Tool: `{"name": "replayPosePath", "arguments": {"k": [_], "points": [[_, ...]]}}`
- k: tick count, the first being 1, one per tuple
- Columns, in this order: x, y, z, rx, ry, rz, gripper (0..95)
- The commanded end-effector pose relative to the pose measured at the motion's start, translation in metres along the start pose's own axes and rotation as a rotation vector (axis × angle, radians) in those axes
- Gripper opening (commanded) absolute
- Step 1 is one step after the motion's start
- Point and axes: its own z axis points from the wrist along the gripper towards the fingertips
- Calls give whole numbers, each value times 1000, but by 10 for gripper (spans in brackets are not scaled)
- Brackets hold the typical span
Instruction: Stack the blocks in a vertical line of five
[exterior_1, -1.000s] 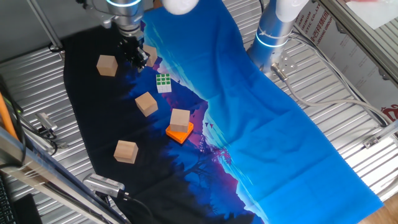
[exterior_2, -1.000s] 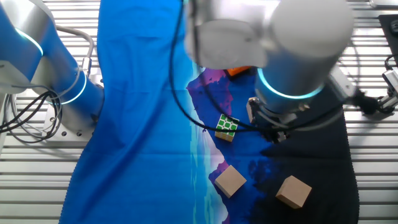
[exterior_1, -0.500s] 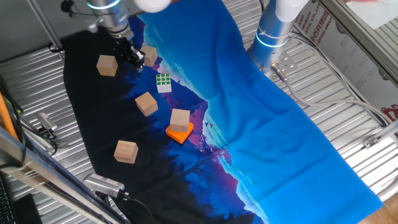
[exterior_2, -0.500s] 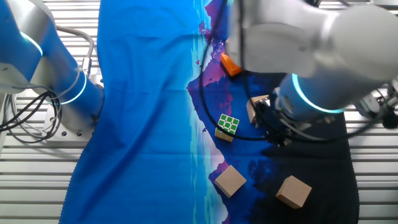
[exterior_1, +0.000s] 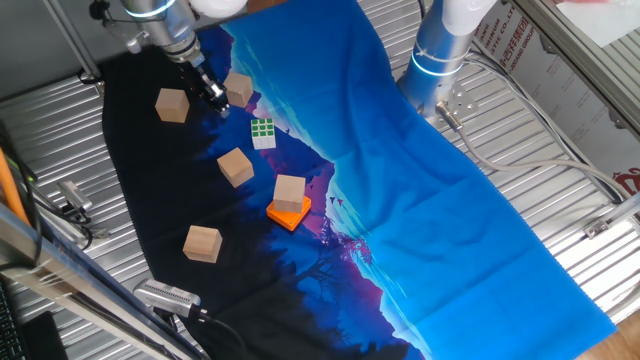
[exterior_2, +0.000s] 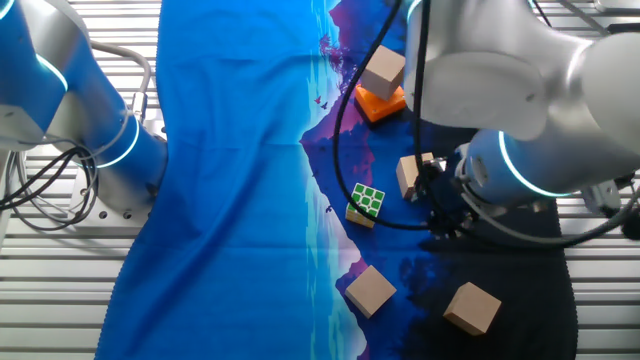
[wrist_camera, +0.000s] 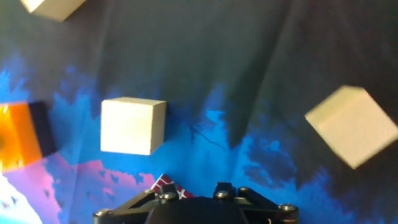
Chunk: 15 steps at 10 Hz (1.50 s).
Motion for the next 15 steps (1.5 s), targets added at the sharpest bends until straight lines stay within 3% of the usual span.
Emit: {"name": "replayPosePath", "arguments": {"k": [1,3,4,7,9,10,11,15], "points": [[7,-14,9,138,-106,230,380],[13,-33,7,132,-107,308,380],[21,-52,4,122,-100,292,380],[29,-85,8,85,-100,240,380],[28,-86,9,43,-112,320,380],[27,-87,10,13,-119,375,570],[27,-87,11,-20,-132,437,570],[36,-89,21,1,-143,445,570]]}}
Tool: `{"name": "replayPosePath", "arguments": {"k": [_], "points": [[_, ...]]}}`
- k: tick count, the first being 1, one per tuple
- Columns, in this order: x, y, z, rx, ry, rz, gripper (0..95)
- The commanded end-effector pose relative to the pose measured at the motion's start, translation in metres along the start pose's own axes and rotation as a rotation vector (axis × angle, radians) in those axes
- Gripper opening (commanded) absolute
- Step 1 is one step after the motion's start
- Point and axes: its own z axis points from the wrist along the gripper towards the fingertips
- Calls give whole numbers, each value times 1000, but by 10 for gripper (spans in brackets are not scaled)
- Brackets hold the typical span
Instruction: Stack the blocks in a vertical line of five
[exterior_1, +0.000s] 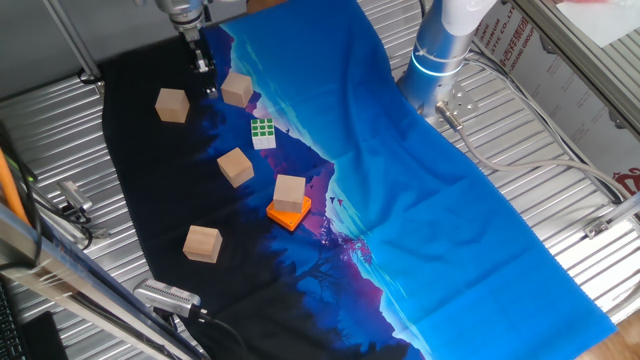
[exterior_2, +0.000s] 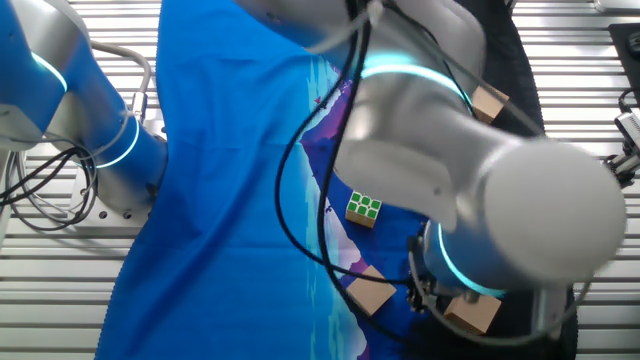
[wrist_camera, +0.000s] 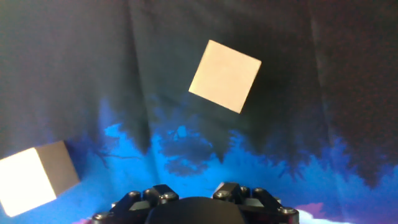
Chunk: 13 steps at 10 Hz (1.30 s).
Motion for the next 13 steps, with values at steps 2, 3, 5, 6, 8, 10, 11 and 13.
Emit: {"name": "replayPosePath", "arguments": {"k": [2,3,5,6,8,10,11,13], "points": [[18,-6,11,12,-13,11,570],[23,-7,15,12,-12,11,570],[28,-8,18,10,-11,11,570],[28,-8,17,13,5,-33,570],[29,-9,17,52,39,-480,570],[29,-8,17,28,14,-935,570],[29,-8,16,16,12,-1075,570],[31,-6,13,-25,1,-1228,570]]}}
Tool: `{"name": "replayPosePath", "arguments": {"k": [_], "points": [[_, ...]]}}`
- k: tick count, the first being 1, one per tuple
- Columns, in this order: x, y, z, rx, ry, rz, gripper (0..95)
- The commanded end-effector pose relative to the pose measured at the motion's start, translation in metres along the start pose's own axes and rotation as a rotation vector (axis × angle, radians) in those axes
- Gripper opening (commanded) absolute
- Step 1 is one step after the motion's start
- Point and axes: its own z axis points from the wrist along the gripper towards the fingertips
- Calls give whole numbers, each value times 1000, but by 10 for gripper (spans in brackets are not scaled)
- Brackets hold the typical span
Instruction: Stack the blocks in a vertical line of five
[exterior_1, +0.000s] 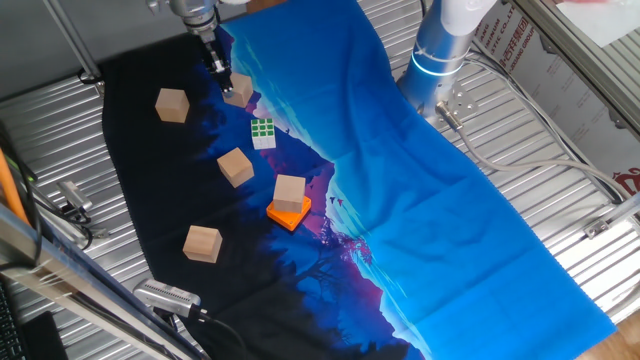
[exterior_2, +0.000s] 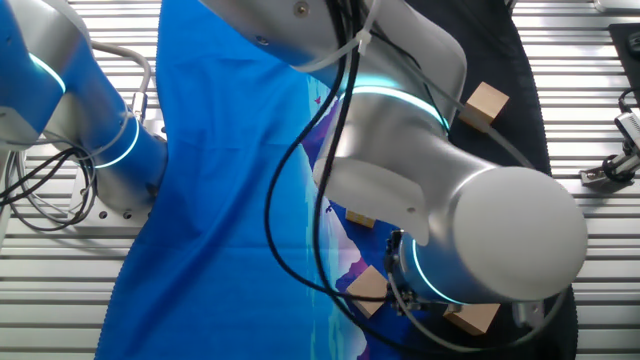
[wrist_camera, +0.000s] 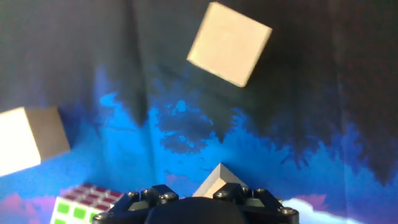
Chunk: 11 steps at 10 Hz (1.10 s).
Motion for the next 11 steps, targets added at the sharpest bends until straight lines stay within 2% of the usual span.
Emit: {"name": "replayPosePath", "arguments": {"k": [1,2,3,5,6,7,8,10,11], "points": [[2,4,-4,-26,-48,-971,570],[3,6,-6,-35,-32,-1038,570],[5,8,-7,-33,-19,-1064,570],[9,10,-6,-28,-20,-1053,570],[11,10,-5,-10,-17,-1030,570],[12,9,-2,43,18,-994,570],[13,9,-1,55,25,-972,760],[15,7,3,59,19,-858,760],[15,5,4,63,14,-813,950]]}}
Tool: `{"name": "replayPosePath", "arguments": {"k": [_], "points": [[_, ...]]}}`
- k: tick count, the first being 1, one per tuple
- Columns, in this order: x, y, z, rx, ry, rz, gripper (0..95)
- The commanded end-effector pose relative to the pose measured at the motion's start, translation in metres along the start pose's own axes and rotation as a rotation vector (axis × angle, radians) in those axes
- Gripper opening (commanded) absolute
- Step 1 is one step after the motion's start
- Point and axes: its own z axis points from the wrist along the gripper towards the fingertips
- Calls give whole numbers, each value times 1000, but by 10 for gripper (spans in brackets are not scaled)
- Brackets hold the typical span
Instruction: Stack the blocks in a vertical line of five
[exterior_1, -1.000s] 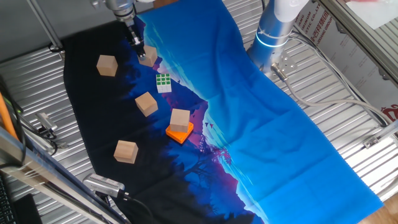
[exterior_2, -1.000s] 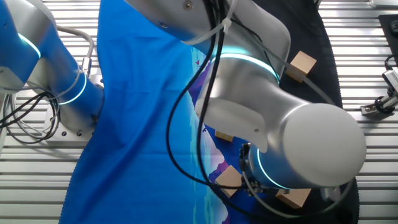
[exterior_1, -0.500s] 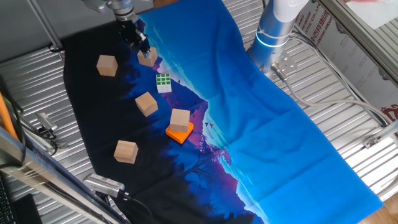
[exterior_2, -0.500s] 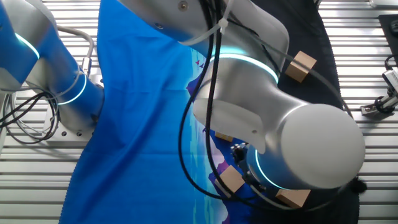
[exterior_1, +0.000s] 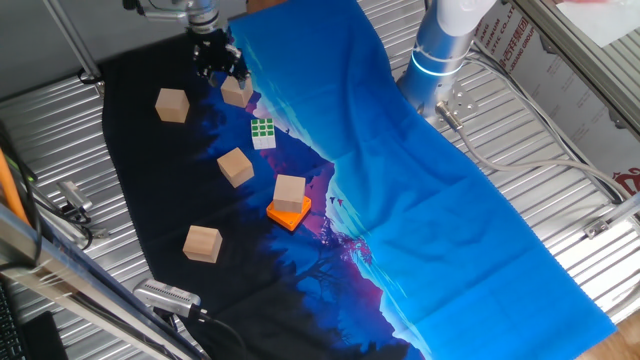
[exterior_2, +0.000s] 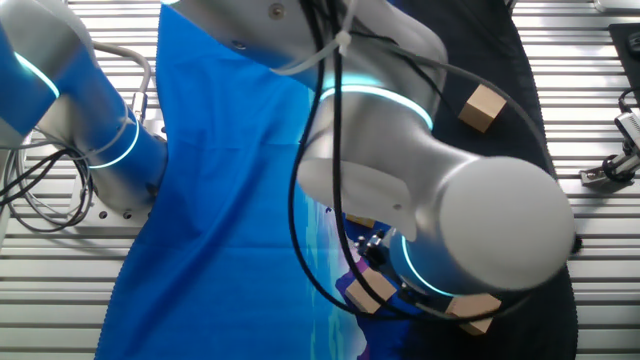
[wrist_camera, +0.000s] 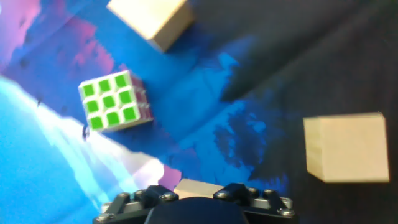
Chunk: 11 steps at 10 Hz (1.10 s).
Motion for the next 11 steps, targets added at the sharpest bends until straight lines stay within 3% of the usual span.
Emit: {"name": "replayPosePath", "arguments": {"k": [1,5,7,11], "points": [[7,-1,7,39,21,210,950],[17,-8,17,39,-4,419,950],[16,-12,15,18,-25,580,950],[17,-14,14,14,-27,643,950]]}}
